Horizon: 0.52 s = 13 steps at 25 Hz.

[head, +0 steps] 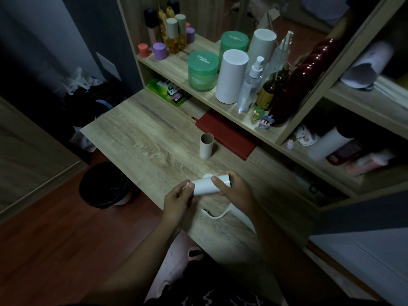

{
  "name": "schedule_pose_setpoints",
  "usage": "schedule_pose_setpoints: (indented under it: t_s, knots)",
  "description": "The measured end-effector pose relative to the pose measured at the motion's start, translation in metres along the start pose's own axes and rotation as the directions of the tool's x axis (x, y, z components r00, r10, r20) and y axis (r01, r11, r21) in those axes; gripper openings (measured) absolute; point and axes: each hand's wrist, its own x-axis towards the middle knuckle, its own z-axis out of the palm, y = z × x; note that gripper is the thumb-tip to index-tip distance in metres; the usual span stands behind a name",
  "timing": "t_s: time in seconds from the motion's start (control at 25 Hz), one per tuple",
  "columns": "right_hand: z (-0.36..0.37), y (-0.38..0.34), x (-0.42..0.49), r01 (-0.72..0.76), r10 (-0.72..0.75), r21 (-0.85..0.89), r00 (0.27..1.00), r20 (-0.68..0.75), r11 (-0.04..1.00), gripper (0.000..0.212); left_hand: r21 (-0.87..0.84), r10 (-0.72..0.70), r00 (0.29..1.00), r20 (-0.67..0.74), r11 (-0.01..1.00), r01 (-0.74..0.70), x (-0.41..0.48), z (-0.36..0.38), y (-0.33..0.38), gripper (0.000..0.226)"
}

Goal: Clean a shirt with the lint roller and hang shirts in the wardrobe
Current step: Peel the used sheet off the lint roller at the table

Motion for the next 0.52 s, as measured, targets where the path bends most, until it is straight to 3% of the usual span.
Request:
schedule_pose_setpoints:
  t_s: [0.24, 0.32, 0.44, 0.52]
  knots:
    - [-0.004, -0.002, -0.002, -0.031, 0.051, 0.269, 0.996, -0.069, 0.963, 0.029, 0.06, 0.105, 0.994, -0.004, 0.993, -0.105, 0.016, 0.012, -0.002, 0.036]
    - [-0.006, -0.003, -0.003, -0.034, 0.076, 0.334, 0.991, -0.114, 0.942, 0.03, 0.269, 0.147, 0.989, -0.033, 0.954, -0.133, 0.024, 0.008, -0.008, 0.042]
    - [-0.009, -0.004, -0.003, -0.022, 0.083, 0.359, 0.984, -0.155, 0.933, 0.03, 0.701, 0.307, 0.944, 0.12, 0.647, -0.3, 0.037, -0.001, -0.02, 0.039]
    - [-0.012, -0.005, -0.001, -0.007, 0.071, 0.352, 0.983, -0.172, 0.936, 0.029, 0.782, 0.351, 0.901, 0.256, 0.473, -0.407, 0.042, -0.002, -0.024, 0.04]
